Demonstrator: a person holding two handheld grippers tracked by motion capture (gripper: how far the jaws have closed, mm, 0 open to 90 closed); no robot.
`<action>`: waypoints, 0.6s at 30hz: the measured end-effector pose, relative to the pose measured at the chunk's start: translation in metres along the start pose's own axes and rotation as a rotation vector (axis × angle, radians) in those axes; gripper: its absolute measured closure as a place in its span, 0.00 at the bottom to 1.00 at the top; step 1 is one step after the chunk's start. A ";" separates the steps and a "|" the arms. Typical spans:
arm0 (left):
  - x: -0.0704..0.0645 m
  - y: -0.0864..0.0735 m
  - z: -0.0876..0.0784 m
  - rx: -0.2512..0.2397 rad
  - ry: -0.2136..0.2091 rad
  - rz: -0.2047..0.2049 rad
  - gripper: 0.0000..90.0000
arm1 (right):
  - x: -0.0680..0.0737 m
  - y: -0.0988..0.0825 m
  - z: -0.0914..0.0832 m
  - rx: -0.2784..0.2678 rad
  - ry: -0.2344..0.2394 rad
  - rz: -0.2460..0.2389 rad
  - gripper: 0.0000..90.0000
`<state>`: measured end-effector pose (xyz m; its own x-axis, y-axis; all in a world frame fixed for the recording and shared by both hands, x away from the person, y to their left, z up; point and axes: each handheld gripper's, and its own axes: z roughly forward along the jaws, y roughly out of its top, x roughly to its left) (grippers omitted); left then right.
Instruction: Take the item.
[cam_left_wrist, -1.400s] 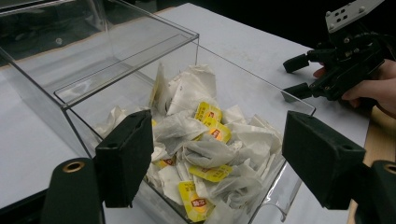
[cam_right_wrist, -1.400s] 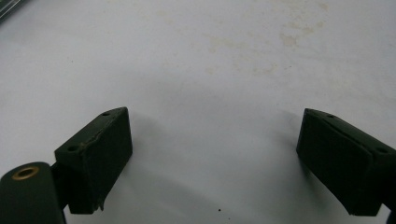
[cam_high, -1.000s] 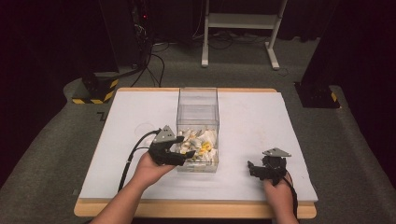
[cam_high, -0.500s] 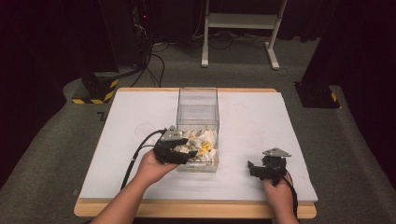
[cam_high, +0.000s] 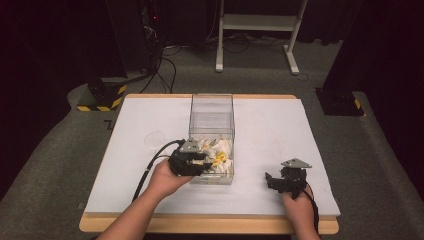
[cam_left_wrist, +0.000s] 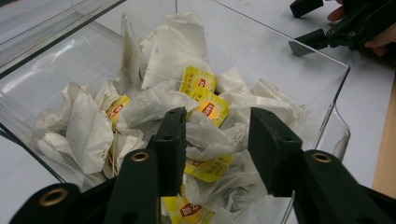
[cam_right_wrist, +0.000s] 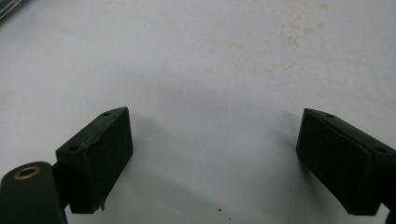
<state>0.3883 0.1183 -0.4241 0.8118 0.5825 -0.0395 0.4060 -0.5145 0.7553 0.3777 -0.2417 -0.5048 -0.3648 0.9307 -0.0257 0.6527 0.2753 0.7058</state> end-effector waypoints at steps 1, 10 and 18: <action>0.000 0.000 0.001 0.006 0.003 0.006 0.68 | 0.000 0.000 0.000 0.000 0.000 0.000 0.12; -0.003 -0.001 0.001 0.025 0.040 0.041 0.80 | 0.000 0.000 0.000 0.000 0.000 -0.002 0.12; -0.004 -0.004 0.000 0.009 0.065 0.060 0.95 | 0.000 0.000 0.000 -0.001 0.000 -0.002 0.12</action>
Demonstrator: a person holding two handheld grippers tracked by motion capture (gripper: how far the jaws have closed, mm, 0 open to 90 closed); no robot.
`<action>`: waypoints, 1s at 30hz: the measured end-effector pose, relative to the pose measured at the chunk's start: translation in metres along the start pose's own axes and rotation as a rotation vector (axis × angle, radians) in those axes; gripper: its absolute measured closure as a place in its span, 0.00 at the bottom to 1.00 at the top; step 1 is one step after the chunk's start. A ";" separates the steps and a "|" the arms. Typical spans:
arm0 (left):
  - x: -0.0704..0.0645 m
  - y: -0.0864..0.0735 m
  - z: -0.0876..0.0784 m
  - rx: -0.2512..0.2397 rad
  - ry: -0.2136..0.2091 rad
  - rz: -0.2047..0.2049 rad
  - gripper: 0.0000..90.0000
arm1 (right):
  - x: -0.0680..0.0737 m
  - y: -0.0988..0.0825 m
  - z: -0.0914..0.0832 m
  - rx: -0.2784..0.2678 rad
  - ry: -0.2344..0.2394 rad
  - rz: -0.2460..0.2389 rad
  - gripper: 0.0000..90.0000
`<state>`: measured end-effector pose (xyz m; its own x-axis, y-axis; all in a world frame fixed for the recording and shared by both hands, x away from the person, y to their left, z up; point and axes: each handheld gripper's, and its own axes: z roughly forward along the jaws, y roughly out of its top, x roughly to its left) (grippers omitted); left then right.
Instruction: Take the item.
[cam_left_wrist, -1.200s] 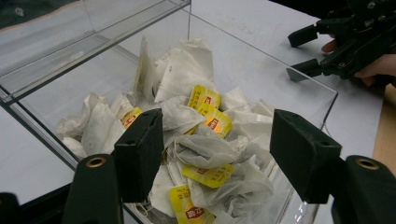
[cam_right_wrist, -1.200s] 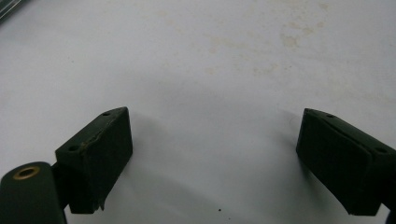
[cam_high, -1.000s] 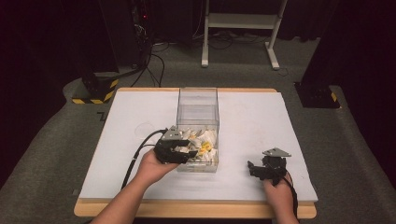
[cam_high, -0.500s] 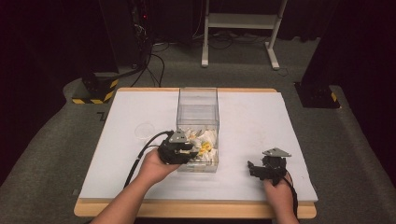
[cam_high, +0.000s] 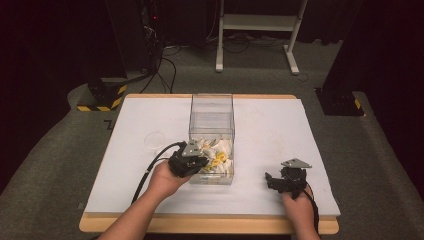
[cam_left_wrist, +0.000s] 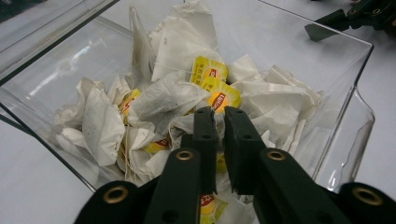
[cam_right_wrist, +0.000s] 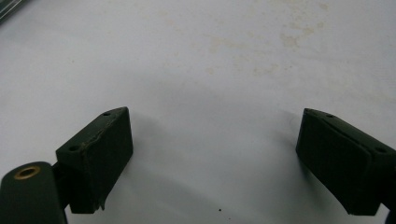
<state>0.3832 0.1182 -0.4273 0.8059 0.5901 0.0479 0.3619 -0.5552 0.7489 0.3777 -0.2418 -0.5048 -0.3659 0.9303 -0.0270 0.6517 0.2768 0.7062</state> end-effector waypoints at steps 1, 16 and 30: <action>0.000 0.000 0.000 -0.002 0.001 0.004 0.95 | 0.000 0.000 0.000 0.000 0.000 0.000 0.12; 0.004 -0.010 -0.011 -0.087 -0.019 -0.053 0.97 | 0.000 0.000 0.000 -0.001 -0.001 -0.001 0.12; 0.008 -0.020 -0.021 -0.173 -0.032 -0.119 0.97 | 0.000 0.000 0.000 -0.001 -0.001 -0.001 0.12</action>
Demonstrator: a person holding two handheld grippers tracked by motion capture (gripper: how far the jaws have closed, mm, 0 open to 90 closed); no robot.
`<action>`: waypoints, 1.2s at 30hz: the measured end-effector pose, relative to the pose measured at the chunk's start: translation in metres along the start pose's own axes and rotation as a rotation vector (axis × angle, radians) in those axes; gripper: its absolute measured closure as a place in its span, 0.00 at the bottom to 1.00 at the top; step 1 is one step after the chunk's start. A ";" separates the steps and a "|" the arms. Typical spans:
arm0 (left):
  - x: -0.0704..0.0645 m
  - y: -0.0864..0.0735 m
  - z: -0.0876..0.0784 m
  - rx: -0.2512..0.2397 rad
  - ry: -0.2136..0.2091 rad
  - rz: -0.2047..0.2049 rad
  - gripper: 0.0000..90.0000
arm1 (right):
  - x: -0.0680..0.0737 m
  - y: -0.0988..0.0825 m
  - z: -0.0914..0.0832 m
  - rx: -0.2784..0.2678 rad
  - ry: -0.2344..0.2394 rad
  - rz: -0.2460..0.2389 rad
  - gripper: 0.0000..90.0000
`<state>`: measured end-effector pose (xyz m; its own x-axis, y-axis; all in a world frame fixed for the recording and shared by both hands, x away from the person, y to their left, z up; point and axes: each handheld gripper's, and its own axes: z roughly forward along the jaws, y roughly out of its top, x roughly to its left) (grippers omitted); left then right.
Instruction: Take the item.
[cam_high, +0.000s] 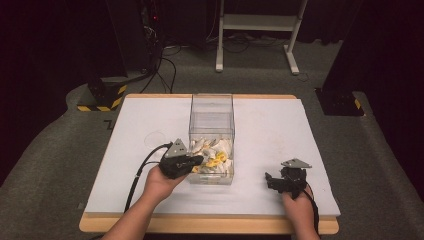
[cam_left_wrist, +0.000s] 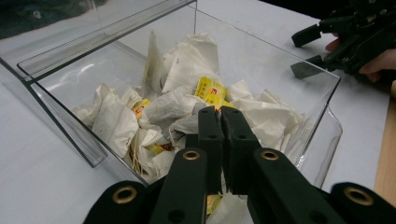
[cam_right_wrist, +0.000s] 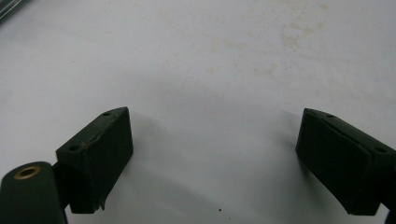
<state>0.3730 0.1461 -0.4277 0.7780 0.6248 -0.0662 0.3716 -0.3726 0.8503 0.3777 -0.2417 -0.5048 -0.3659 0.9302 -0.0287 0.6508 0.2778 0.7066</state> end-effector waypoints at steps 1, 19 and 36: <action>0.001 -0.001 -0.001 -0.007 0.003 -0.006 0.97 | 0.000 0.000 0.000 0.000 0.000 0.000 0.12; 0.003 -0.003 -0.009 -0.099 0.004 -0.039 0.97 | 0.000 0.000 0.000 0.000 0.000 0.000 0.12; 0.007 0.000 -0.018 -0.153 0.022 -0.053 0.97 | 0.000 0.000 0.000 0.000 0.000 -0.001 0.12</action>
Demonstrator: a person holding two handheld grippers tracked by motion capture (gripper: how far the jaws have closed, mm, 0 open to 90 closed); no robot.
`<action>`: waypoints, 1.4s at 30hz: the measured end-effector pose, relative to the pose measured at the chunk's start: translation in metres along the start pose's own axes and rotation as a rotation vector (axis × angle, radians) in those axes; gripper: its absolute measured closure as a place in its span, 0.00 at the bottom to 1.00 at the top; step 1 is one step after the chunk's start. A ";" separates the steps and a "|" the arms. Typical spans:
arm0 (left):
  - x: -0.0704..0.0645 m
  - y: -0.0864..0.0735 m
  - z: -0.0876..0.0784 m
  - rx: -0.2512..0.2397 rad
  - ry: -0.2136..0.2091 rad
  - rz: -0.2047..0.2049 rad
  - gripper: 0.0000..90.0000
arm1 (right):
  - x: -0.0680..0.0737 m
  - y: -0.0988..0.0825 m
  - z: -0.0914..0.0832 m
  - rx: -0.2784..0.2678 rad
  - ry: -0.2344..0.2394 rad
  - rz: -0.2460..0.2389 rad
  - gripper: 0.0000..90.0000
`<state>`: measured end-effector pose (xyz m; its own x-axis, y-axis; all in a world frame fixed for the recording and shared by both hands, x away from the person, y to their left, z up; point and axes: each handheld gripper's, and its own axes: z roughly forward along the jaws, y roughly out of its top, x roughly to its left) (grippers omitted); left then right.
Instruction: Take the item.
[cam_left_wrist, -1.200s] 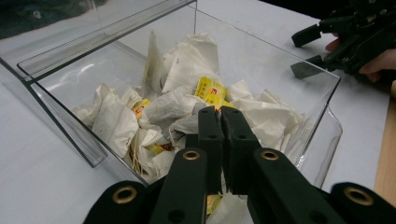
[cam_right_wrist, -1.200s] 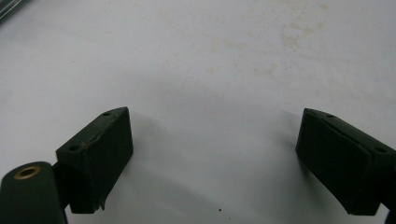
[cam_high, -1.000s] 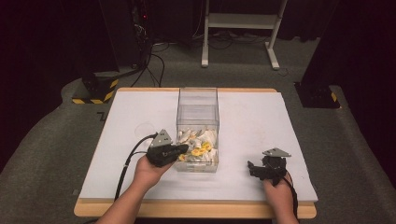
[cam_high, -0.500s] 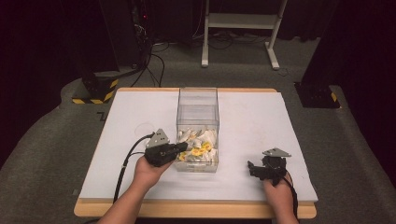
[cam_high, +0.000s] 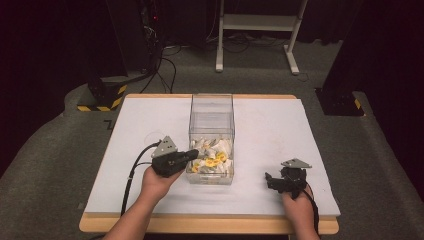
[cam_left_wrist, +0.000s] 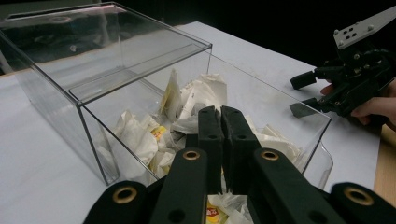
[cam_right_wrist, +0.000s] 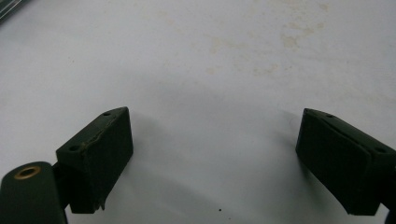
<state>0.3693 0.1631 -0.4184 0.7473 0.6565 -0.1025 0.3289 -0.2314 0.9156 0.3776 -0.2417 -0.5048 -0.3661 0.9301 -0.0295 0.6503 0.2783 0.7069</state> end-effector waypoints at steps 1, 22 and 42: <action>0.000 0.001 -0.001 -0.004 0.003 0.000 0.97 | 0.000 0.000 0.000 0.000 0.000 0.000 0.12; 0.007 0.009 -0.014 -0.051 0.008 -0.002 0.97 | 0.000 0.000 0.000 0.000 0.000 0.000 0.12; 0.016 0.015 -0.029 -0.074 0.034 -0.006 0.97 | 0.000 0.000 0.000 0.001 0.000 -0.001 0.12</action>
<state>0.3696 0.1915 -0.3952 0.7251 0.6819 -0.0960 0.2889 -0.1746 0.9413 0.3775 -0.2417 -0.5047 -0.3662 0.9301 -0.0301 0.6510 0.2792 0.7059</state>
